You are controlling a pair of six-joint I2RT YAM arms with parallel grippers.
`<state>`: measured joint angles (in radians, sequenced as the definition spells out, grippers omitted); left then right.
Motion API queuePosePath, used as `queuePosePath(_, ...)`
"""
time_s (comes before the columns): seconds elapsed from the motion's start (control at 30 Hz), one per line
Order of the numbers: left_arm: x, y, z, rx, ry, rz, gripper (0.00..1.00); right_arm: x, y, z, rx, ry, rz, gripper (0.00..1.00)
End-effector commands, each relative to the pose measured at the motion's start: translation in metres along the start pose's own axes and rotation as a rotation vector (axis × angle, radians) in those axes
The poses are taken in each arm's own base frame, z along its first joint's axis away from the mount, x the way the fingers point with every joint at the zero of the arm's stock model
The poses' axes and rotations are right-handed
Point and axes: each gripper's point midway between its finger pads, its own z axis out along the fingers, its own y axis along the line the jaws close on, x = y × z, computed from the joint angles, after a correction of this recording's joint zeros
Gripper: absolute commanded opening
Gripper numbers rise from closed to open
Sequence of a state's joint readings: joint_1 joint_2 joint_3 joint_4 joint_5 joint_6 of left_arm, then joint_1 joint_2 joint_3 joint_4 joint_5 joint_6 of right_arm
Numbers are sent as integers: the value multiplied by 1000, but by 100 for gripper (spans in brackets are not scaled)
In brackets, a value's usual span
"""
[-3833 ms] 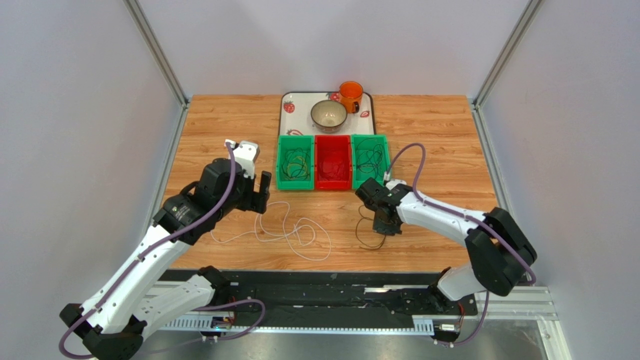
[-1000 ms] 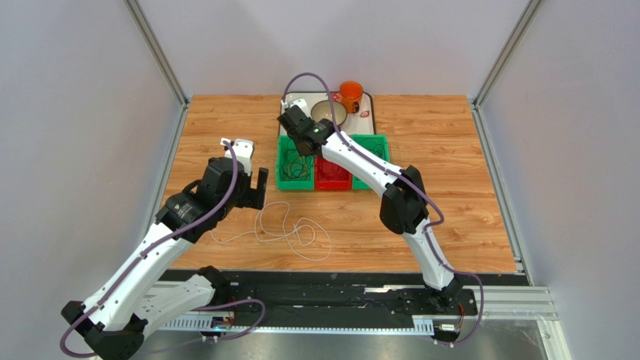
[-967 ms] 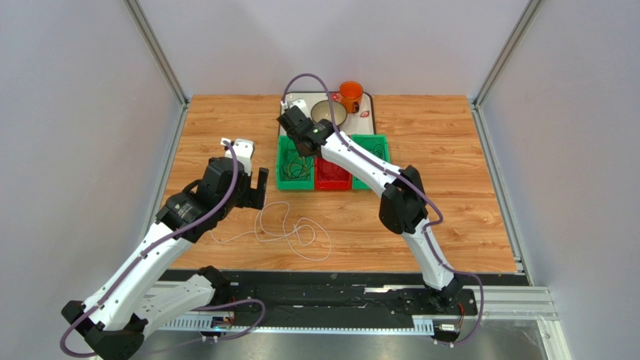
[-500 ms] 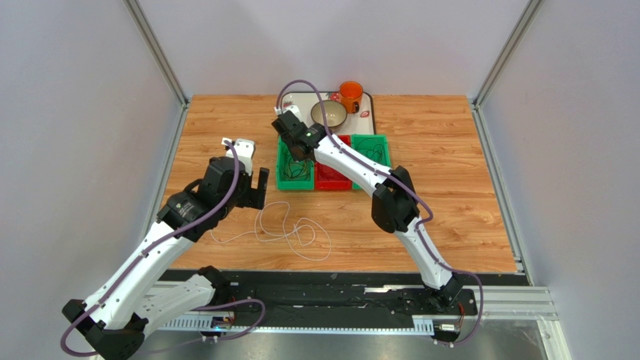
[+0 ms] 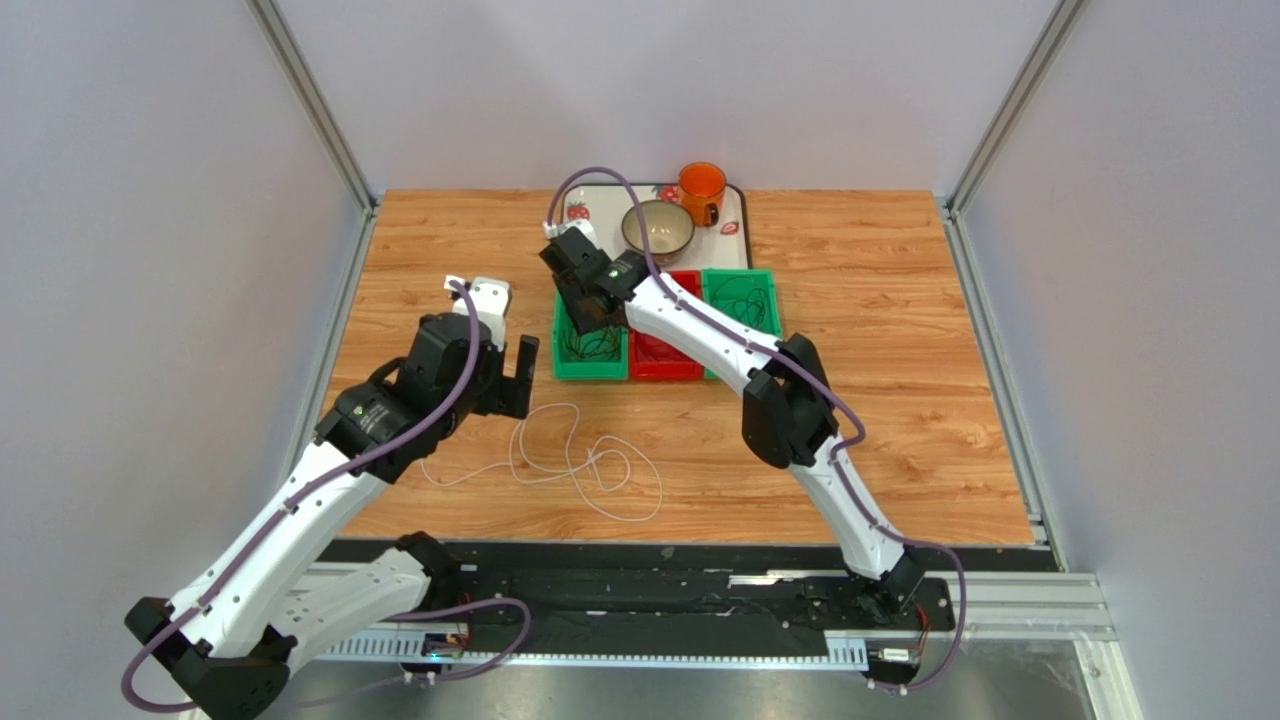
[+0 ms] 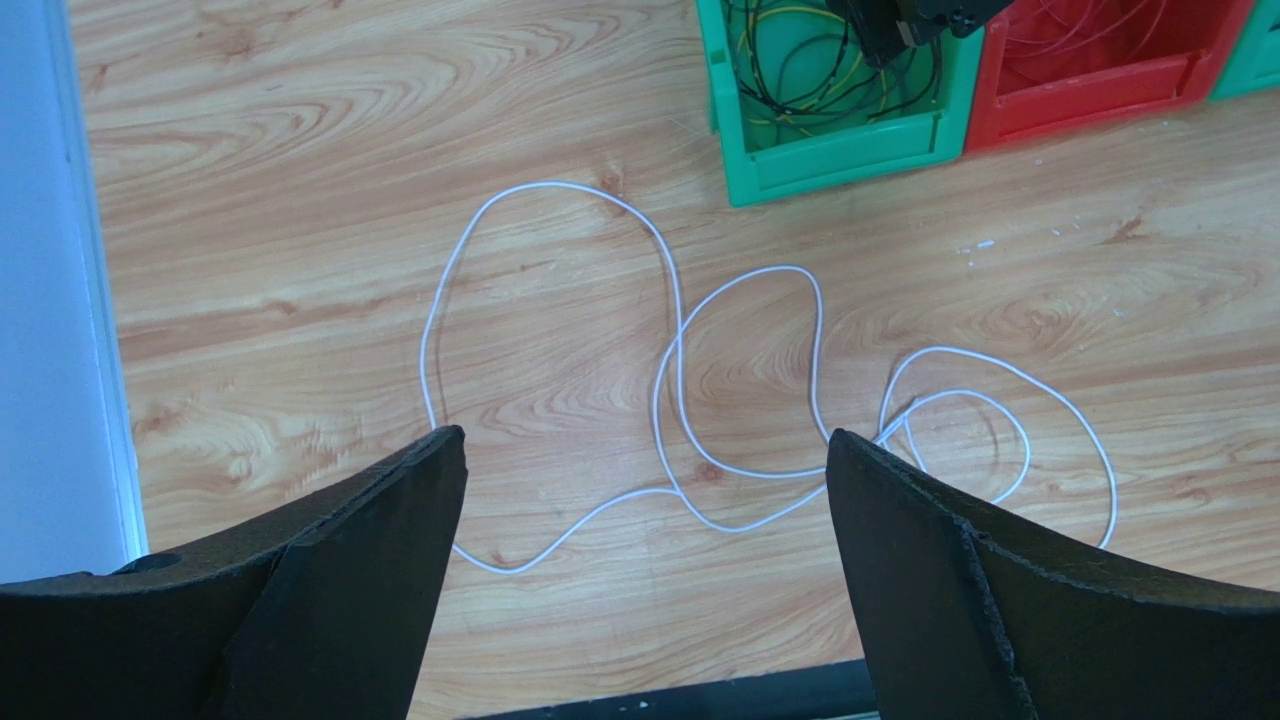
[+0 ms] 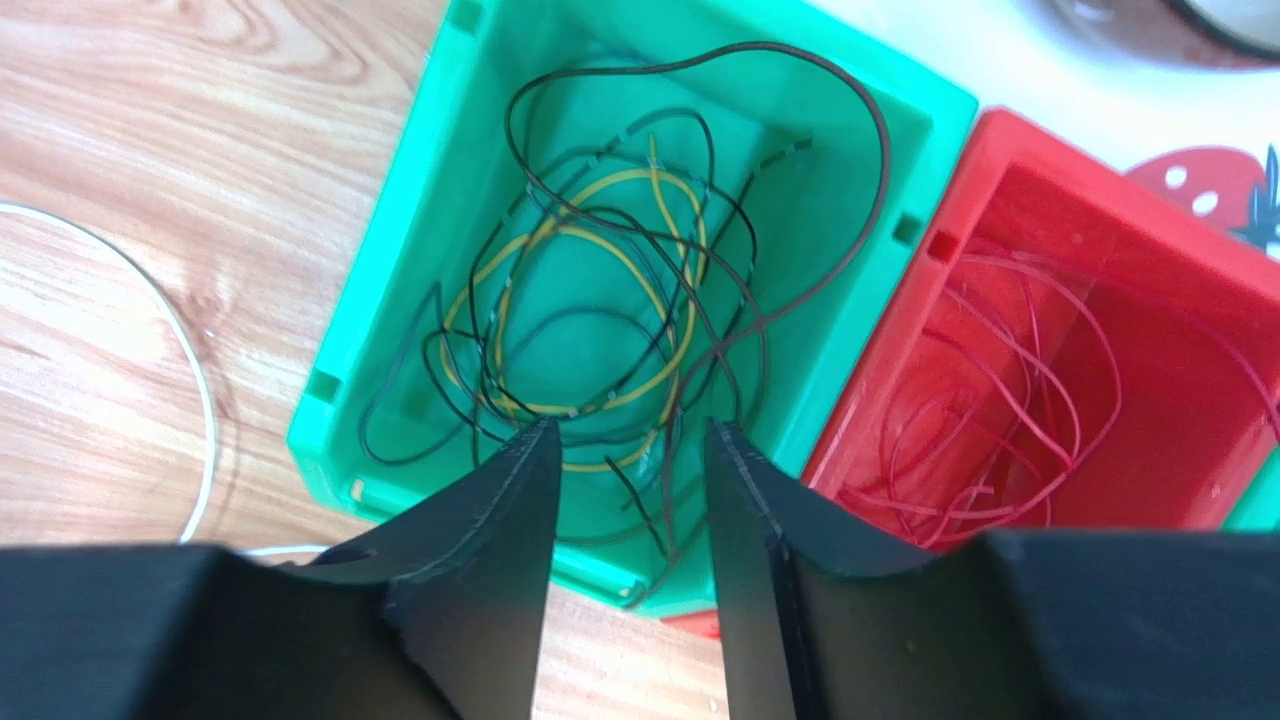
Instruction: Untangle the cables
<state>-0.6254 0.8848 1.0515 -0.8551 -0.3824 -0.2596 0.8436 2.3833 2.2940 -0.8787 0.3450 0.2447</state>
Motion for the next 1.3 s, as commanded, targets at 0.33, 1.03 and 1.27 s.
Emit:
queuePosePath(0.33,1,3,-2,-10,4,-2,98,-39,-17,-109,-66,-116,100,46)
queuePosePath(1.03,-4,5,-5,-15,-23,-19,98,181,65,-162,-453,215,305,44)
queuePosePath(1.27,-1,4,-3,-14,-10,-16,98,191,83,-138,-459,263,334,44)
